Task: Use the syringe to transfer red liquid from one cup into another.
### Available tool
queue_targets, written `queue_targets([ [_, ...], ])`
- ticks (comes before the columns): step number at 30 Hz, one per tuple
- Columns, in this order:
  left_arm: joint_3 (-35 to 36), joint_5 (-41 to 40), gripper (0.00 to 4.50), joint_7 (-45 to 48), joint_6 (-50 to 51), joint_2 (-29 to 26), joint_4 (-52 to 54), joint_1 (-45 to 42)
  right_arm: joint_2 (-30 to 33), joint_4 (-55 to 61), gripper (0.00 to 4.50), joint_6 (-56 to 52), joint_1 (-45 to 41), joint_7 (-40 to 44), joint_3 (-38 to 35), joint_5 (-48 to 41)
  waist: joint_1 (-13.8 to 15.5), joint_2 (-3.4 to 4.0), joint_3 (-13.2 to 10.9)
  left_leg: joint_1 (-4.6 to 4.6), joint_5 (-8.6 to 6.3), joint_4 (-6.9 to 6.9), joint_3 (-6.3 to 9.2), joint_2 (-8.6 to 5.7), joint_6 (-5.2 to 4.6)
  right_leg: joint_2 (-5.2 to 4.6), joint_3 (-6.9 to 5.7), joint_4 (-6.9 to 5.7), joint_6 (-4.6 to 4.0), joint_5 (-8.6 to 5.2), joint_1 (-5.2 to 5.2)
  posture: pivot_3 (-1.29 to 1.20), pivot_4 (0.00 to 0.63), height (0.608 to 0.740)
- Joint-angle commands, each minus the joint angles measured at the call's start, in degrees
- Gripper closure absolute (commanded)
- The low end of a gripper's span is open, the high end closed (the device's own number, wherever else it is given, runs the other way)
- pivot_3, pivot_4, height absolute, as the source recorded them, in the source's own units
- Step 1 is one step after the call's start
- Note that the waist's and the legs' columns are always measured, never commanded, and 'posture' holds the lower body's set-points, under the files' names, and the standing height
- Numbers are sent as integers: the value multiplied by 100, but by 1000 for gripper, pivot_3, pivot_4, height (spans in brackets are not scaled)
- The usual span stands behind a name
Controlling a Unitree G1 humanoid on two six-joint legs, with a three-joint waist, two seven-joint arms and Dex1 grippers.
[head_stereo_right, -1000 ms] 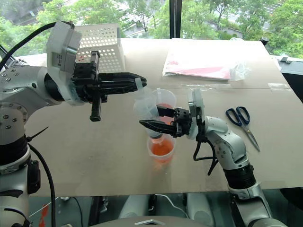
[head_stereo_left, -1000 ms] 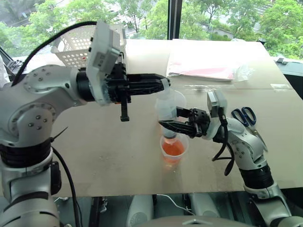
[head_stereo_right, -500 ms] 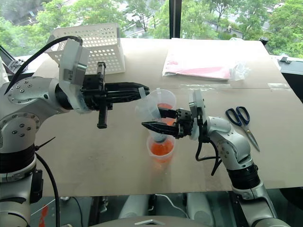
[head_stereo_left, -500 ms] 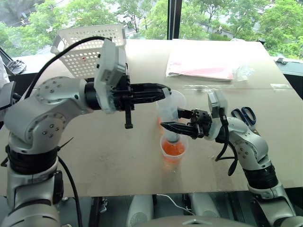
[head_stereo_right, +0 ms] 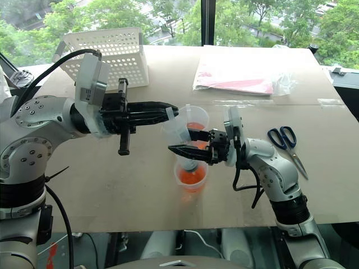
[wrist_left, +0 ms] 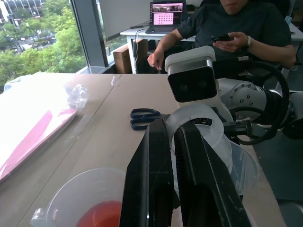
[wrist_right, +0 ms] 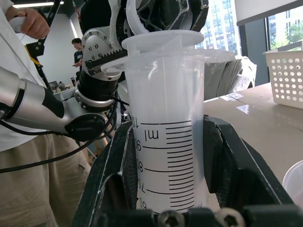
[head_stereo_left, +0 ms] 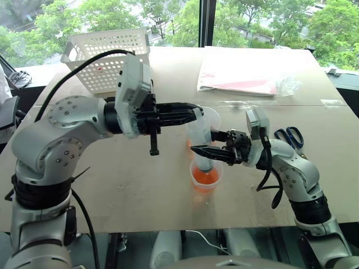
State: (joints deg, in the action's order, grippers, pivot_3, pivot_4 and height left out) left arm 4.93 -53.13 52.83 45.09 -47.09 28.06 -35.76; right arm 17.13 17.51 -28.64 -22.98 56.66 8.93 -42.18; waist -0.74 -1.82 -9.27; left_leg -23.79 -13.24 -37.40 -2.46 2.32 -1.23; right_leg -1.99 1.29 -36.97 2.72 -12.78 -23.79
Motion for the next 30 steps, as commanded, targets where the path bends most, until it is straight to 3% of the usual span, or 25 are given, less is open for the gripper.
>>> queue_targets([
  [1, -425, -83, 4500, 155, 160, 88, 313, 92, -94, 557, 3066, 164, -281, -116, -354, -346, 0, 0, 0, 0, 0, 0, 0, 0, 0, 0, 0, 0, 0, 0, 0, 0, 150, 740],
  [8, 192, -1023, 4500, -141, 681, 241, 28, -90, -49, 592, 3067, 135, -336, -206, -412, -367, -17, 0, 0, 0, 0, -2, 3, 0, 0, 0, -1, 0, 0, 0, 1, 0, 150, 740],
  [9, 281, -1175, 3782, -192, 753, 248, 0, -106, -41, 604, 3067, 126, -342, -230, -424, -377, -22, 0, 0, 1, 0, -2, 3, 1, 0, 0, 0, 0, 1, 0, 1, 0, 150, 740],
  [11, 436, -1354, 3056, -306, 798, 241, -17, -138, -32, 670, 3075, 24, -368, -374, -483, -471, -11, 0, 0, 1, 0, -2, 7, 2, 0, 1, -3, -1, 0, 0, 1, 0, 150, 740],
  [15, 971, -2002, 1152, -1009, 974, 288, -318, -277, 147, 923, 3078, -504, -673, -995, -736, -797, -2, 1, 0, 0, 0, -4, 19, 2, 0, 0, -3, -1, 1, 1, 2, 0, 150, 740],
  [19, 1505, -3060, 1076, -1933, 1096, 213, -840, -525, 498, 998, 3078, -1226, -1132, -1935, -1291, -1359, -1, 0, 0, 1, 0, -8, 39, 1, -1, -3, -2, -2, 1, 1, 4, 0, 150, 740],
  [23, 1747, -3448, 1076, -2732, 911, 303, -1130, -736, 968, 781, 3078, -2062, -1563, -3107, -1949, -2015, 13, 0, 0, -1, 0, -7, 49, 0, -1, -4, -12, -1, -1, 0, 8, 0, 150, 740],
  [27, 1816, -3391, 1076, -2916, 820, 303, -835, -407, 2092, 680, 3078, -3041, -1569, -3538, -2441, -2502, 17, 3, -2, -4, 0, -3, 33, -6, -1, -10, -8, 9, -1, 1, 9, 0, 150, 740],
  [30, 1842, -3237, 1076, -2899, 741, 253, -392, 46, 3107, 274, 3078, -4595, -1452, -3973, -2298, -3092, 12, -1, -2, -6, -1, 2, 14, -6, -2, -14, -5, 17, -1, 0, 9, 0, 150, 740],
])
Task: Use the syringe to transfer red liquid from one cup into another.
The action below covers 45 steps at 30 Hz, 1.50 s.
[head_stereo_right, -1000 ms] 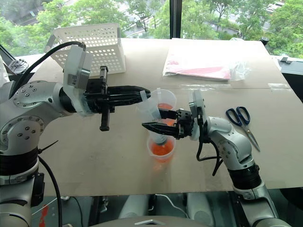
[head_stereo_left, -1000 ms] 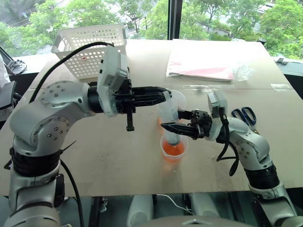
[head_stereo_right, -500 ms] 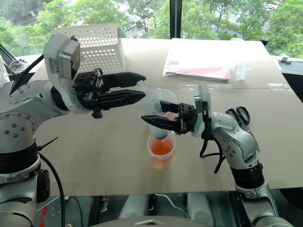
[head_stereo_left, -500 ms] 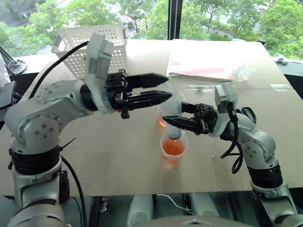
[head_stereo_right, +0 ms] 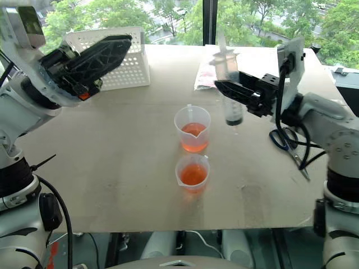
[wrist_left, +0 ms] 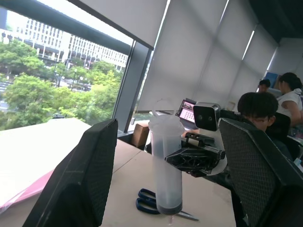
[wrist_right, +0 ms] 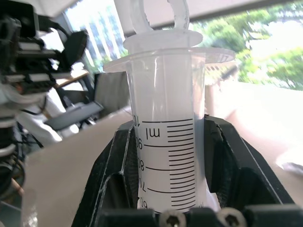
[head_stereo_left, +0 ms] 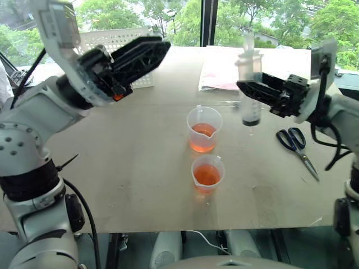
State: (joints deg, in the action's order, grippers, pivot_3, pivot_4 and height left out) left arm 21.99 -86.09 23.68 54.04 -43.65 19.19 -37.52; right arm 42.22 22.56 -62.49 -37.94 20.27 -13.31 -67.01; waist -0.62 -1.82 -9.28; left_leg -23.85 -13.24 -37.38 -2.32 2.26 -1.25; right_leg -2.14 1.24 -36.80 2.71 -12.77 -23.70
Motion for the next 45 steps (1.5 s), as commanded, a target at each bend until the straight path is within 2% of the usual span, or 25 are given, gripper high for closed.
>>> queue_targets([
  [1, 151, 95, 1076, 42, -162, -124, 646, 401, 860, -371, 3078, -1672, 85, -446, -25, -822, 0, -5, -1, -1, 0, 2, -12, 1, 0, 0, 2, 2, -1, -1, -1, 0, 150, 740],
  [5, 290, 525, 1076, 477, -262, -403, 1478, 1445, 1173, -271, 3078, -1966, 505, -515, 142, -467, -54, -5, 0, 6, 0, 13, -27, 6, 0, 6, 17, 4, -3, -2, -4, 0, 150, 740],
  [9, 786, 845, 1076, 1650, -257, -880, 1918, 2820, 849, -495, 3078, -1767, 941, -772, 407, 251, -49, -5, 0, 8, 0, 11, -38, 11, 0, 17, 30, 2, -11, -7, -14, 0, 150, 740],
  [12, 931, 1658, 1076, 2585, -699, -1135, 2171, 3581, 648, -684, 3078, -1694, 1043, -790, 482, 645, -10, -1, -2, 8, 0, 4, -42, 9, -1, 14, 30, 1, -22, -14, -14, 0, 150, 740],
  [16, 1137, 1960, 1076, 3268, -930, -1352, 2261, 4030, 513, -989, 3078, -1681, 977, -700, 635, 1103, 22, -3, -1, 6, 0, -5, -41, 7, -2, 8, 29, 2, -23, -14, -11, 0, 150, 740],
  [21, 1066, 2463, 1076, 4002, -1352, -1507, 2277, 4291, 398, -1341, 3078, -1631, 830, -449, 840, 1566, -8, -1, -2, 3, 0, 6, -43, 8, -2, 10, 30, 6, -25, -15, -19, 0, 150, 740],
  [22, 1043, 2467, 1076, 3999, -1376, -1498, 2277, 4278, 390, -1393, 2278, -1623, 808, -383, 859, 1635, -9, -1, -2, 1, 0, 11, -44, 9, -2, 11, 30, 6, -25, -15, -23, 0, 150, 740],
  [24, 1008, 2467, 1076, 3973, -1406, -1476, 2281, 4259, 389, -1448, 1643, -1613, 781, -240, 889, 1752, -10, 1, -3, -1, 0, 16, -43, 9, -1, 12, 31, 6, -25, -15, -27, 0, 150, 740],
  [27, 939, 2427, 1076, 3860, -1429, -1438, 2282, 4222, 366, -1518, 97, -1637, 762, -49, 880, 1864, -13, 0, -2, -1, -1, 17, -42, 10, -2, 13, 31, 6, -24, -15, -27, 0, 150, 740],
  [30, 877, 2424, 1076, 3517, -1417, -1342, 2232, 4135, 557, -1293, 22, -1372, 1030, 405, 609, 1826, -11, 0, -2, -1, -1, 15, -42, 10, -2, 13, 33, 6, -22, -15, -27, 0, 150, 740],
  [33, 862, 2246, 1076, 2775, -1288, -1109, 2103, 3969, 1003, -683, 22, -618, 1713, 1320, 216, 1819, 60, 5, -5, -3, -1, 14, -37, 9, -2, 9, 27, 7, -19, -17, -23, 0, 150, 740],
  [35, 913, 2181, 1076, 2339, -1263, -885, 2030, 3973, 1056, -305, 22, 146, 2307, 1912, -328, 1857, 62, 4, -4, -4, -1, 14, -36, 9, -3, 9, 27, 8, -14, -19, -22, 0, 150, 740],
  [38, 971, 2779, 1076, 1533, -1446, -315, 1899, 4327, 1020, 269, 22, 1358, 3565, 2817, -1359, 2125, 57, 7, -3, 5, -2, 16, -32, 9, -3, 11, 26, 10, 20, -15, -11, 0, 150, 740],
  [40, 1007, 3113, 1076, 1204, -1568, -2, 1815, 4591, 978, 374, 22, 1964, 4237, 3204, -1767, 2405, 44, 7, -2, 10, -2, 15, -34, 11, -3, 13, 26, 11, 21, -15, -7, 0, 150, 740],
  [45, 1198, 3824, 1076, 1214, -2020, 476, 1637, 5498, 461, 260, 22, 3541, 5802, 4067, -2699, 2992, 29, -5, 6, 16, -2, 6, -36, 12, -2, 12, 24, 11, 2, -30, 1, 0, 150, 740],
])
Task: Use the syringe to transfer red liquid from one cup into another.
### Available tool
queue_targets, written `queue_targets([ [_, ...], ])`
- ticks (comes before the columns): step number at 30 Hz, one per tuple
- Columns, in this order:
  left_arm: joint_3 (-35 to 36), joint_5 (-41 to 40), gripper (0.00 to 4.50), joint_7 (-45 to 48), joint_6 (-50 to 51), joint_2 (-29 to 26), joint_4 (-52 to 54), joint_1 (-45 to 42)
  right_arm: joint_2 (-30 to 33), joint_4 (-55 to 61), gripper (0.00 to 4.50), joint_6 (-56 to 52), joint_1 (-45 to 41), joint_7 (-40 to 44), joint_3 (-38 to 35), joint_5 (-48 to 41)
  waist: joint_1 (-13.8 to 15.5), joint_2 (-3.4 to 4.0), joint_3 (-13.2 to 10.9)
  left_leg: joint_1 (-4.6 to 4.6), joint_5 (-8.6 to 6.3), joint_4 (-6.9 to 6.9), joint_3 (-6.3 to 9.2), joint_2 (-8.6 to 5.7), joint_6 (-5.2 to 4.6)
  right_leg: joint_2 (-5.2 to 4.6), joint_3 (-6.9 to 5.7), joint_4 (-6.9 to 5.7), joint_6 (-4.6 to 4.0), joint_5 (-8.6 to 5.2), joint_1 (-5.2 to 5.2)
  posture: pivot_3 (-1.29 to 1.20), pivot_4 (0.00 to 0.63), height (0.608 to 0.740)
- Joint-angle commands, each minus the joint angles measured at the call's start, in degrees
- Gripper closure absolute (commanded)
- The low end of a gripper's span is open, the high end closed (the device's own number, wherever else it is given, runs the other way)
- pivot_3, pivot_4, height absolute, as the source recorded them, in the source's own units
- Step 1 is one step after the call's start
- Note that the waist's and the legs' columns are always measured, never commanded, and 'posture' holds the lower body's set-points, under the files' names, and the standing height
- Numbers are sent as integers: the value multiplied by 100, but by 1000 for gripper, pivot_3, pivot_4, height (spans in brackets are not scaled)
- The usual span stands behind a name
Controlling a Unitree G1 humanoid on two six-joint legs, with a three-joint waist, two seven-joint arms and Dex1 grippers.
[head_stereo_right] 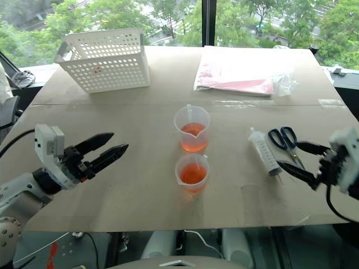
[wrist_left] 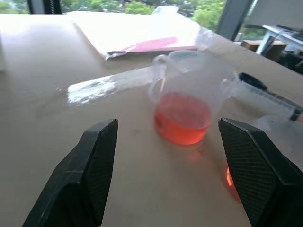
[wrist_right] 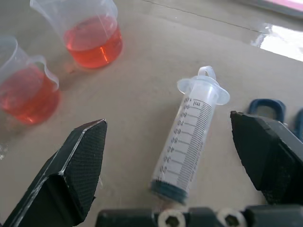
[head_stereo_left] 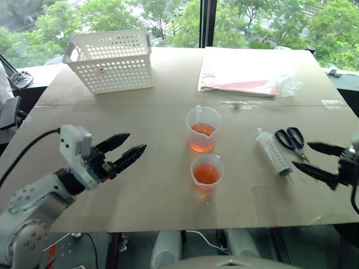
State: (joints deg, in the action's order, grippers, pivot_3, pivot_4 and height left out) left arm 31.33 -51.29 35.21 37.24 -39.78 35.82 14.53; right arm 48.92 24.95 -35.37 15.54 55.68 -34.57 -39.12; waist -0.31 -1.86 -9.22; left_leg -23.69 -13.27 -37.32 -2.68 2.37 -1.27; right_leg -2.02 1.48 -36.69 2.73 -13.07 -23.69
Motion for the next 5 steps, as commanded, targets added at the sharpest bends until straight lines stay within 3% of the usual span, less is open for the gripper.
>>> queue_targets([
  [1, 290, 428, 1076, 116, -429, 114, -60, 406, -285, -43, 22, 1063, 661, 664, -664, 281, -3, -1, 1, 1, 0, -2, 0, 1, 0, 0, 0, 0, 1, 0, 0, 0, 150, 740],
  [5, 300, 685, 1076, 387, -688, 146, -284, 724, -547, -444, 22, 1756, 1315, 1160, -856, 455, -9, 0, 6, 8, 0, -8, 5, 26, 1, -6, 2, -2, -1, 0, 1, 0, 150, 740],
])
